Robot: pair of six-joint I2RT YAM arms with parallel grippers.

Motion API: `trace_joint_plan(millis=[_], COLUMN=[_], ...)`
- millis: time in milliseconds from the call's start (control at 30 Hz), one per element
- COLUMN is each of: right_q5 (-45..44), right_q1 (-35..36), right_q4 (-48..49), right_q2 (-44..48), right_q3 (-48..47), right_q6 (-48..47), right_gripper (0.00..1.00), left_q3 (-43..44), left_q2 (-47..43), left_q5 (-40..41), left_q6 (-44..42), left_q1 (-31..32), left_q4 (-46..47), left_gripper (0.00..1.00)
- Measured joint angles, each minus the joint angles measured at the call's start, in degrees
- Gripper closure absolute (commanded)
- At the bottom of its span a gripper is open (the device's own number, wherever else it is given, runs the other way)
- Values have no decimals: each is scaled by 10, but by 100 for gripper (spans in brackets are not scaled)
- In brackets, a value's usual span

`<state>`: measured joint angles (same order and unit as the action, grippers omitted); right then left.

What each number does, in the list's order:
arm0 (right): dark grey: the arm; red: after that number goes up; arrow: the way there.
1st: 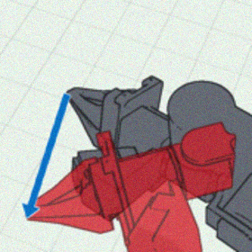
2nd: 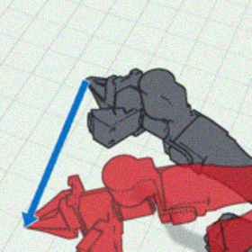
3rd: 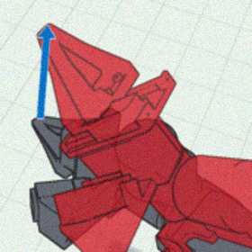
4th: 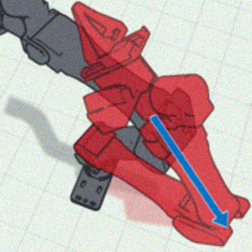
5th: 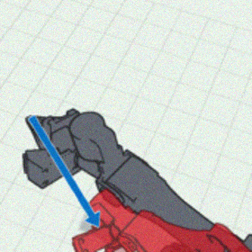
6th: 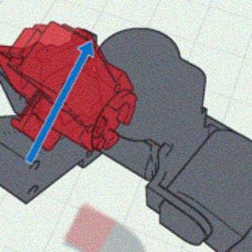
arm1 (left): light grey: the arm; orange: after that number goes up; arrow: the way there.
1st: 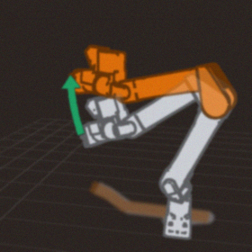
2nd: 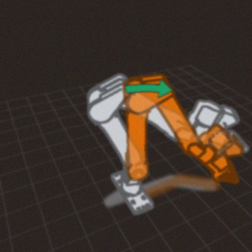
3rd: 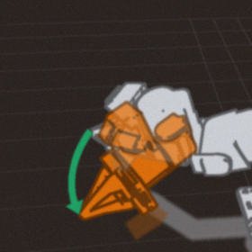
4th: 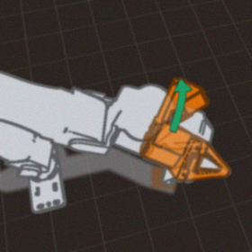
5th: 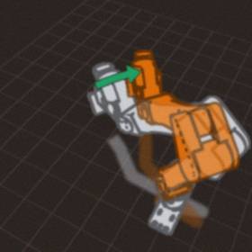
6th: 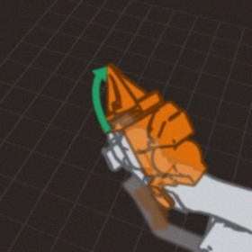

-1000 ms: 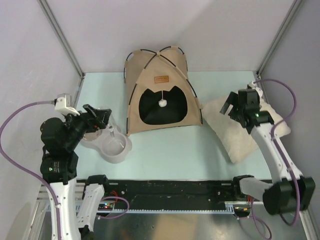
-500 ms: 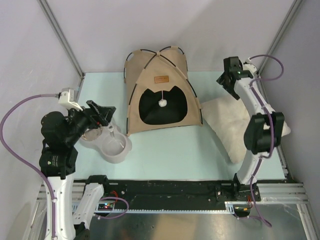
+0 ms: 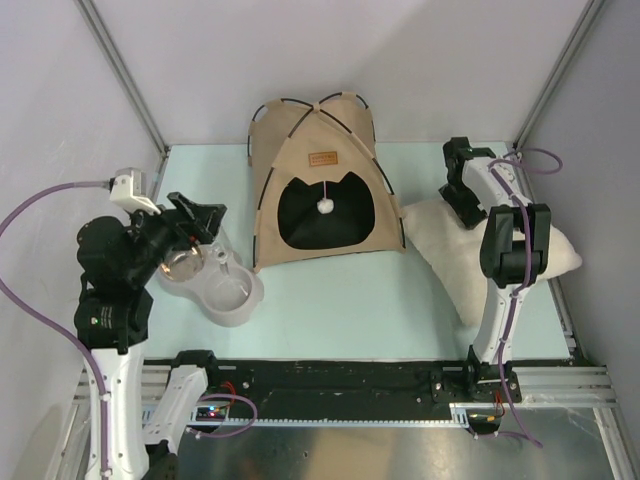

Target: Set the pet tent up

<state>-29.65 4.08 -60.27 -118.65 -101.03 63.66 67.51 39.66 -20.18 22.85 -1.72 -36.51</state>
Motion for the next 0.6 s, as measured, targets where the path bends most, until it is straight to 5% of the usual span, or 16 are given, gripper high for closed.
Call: trace_joint_plan(millis=[67, 233, 267, 600], right_q5=[20, 52, 52, 26], right_q1=[-8, -21, -21, 15], right_q4=[16, 59, 64, 113], right_q2=[-5, -16, -16, 88], right_q3=[15, 34, 37, 54], right_q6=[-2, -32, -39, -168], right_gripper=[19, 86, 93, 100], left_q3=[9, 25, 26, 46], left_q2=[5, 20, 23, 35], left_q5=[3, 5, 5, -1], left_q6=[-1, -5, -5, -4], left_q1=[0, 0, 0, 0], left_q4=[0, 1, 2, 2], left_gripper=[10, 10, 10, 10])
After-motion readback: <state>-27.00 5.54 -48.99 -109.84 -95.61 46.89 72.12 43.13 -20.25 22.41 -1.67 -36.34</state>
